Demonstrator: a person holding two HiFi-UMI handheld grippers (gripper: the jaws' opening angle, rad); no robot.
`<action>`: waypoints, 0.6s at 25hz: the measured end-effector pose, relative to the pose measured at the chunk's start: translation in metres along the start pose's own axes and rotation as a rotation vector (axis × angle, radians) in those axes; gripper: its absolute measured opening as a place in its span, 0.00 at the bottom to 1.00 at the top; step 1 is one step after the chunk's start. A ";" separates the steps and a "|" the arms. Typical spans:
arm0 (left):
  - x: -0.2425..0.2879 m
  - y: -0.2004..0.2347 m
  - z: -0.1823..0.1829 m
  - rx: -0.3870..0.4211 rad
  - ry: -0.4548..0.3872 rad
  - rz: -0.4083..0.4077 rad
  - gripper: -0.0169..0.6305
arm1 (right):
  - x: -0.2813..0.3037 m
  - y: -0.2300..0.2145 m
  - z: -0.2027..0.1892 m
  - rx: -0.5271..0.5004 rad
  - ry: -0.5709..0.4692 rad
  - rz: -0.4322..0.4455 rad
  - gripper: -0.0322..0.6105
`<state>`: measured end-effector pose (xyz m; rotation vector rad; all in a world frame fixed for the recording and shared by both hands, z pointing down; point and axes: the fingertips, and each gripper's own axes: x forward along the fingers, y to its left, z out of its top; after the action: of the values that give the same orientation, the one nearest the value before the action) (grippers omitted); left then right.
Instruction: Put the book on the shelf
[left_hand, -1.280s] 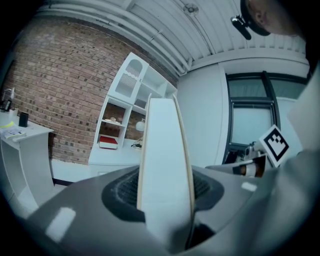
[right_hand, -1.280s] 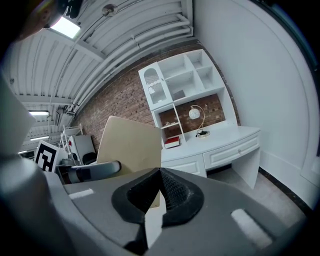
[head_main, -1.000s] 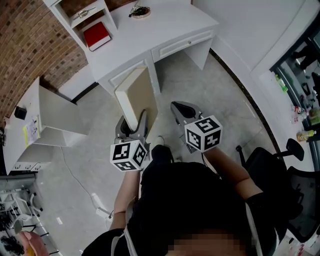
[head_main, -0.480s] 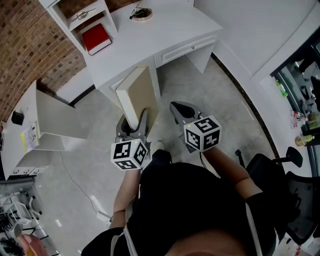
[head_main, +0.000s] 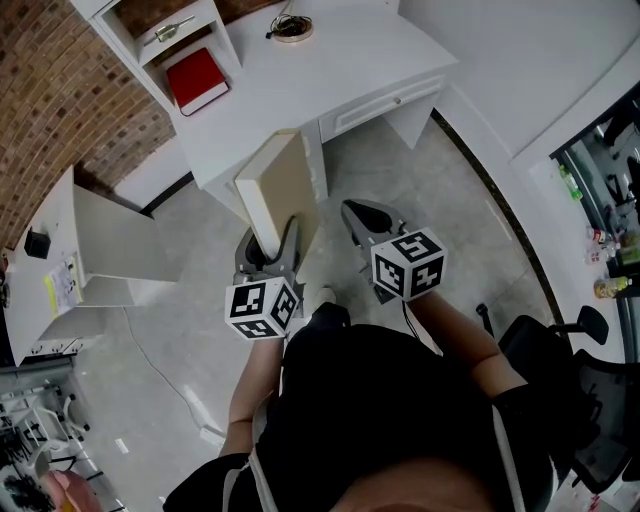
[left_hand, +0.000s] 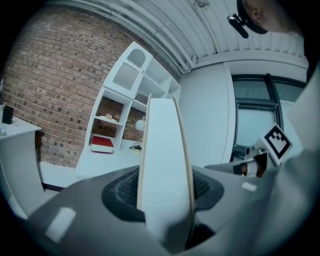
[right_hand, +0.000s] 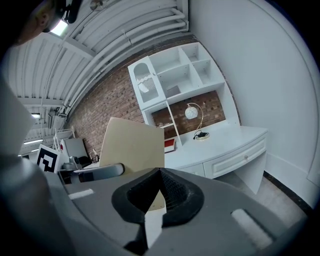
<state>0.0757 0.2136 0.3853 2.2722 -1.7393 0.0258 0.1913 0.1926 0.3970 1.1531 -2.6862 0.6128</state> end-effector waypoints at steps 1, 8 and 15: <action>0.003 0.003 0.001 -0.001 0.001 -0.001 0.35 | 0.004 0.000 0.003 0.001 -0.002 0.001 0.05; 0.023 0.020 0.009 -0.007 -0.002 -0.007 0.35 | 0.028 -0.007 0.012 0.000 0.005 -0.011 0.05; 0.033 0.045 0.016 -0.016 -0.008 0.000 0.35 | 0.054 -0.003 0.017 -0.003 0.016 -0.010 0.05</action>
<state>0.0400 0.1679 0.3852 2.2643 -1.7379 0.0027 0.1566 0.1482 0.3982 1.1560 -2.6655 0.6141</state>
